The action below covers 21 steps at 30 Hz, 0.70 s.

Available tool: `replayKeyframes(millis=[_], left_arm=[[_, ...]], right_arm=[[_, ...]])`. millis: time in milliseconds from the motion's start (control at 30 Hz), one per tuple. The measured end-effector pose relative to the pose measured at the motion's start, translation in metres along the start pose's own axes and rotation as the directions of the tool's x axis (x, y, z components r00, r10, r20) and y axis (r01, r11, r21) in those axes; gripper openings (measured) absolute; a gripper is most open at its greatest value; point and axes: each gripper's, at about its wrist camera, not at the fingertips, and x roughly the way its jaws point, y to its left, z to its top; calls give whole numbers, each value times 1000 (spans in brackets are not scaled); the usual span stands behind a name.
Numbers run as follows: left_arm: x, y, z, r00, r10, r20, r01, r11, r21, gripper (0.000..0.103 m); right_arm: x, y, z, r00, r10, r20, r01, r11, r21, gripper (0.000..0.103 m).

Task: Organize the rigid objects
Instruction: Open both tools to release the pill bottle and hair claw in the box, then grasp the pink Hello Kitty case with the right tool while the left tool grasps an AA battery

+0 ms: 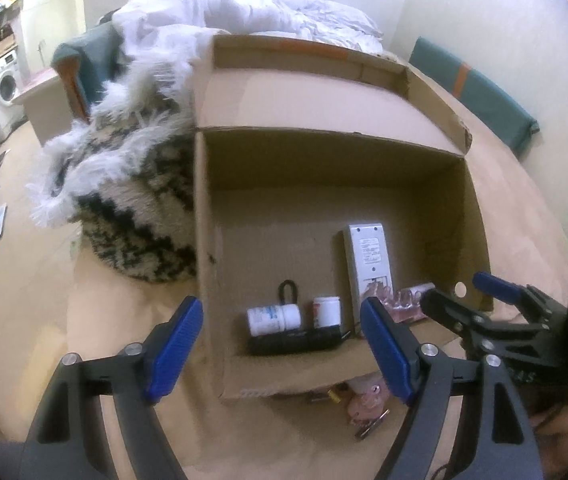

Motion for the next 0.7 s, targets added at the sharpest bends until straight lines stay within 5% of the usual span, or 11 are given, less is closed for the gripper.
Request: replayKeyframes(millis=[367,700], left_arm=[[-27,31,-34,997,79,-1,-79,996,-51,79],[-41,38,-58,995,92,-28,-93,994,-59,79]], right_arm=[[-27,21,-23,999,17,34,-15,999,-51,103],[-32,32,-55,998,65,-20,-65,998,-11,103]])
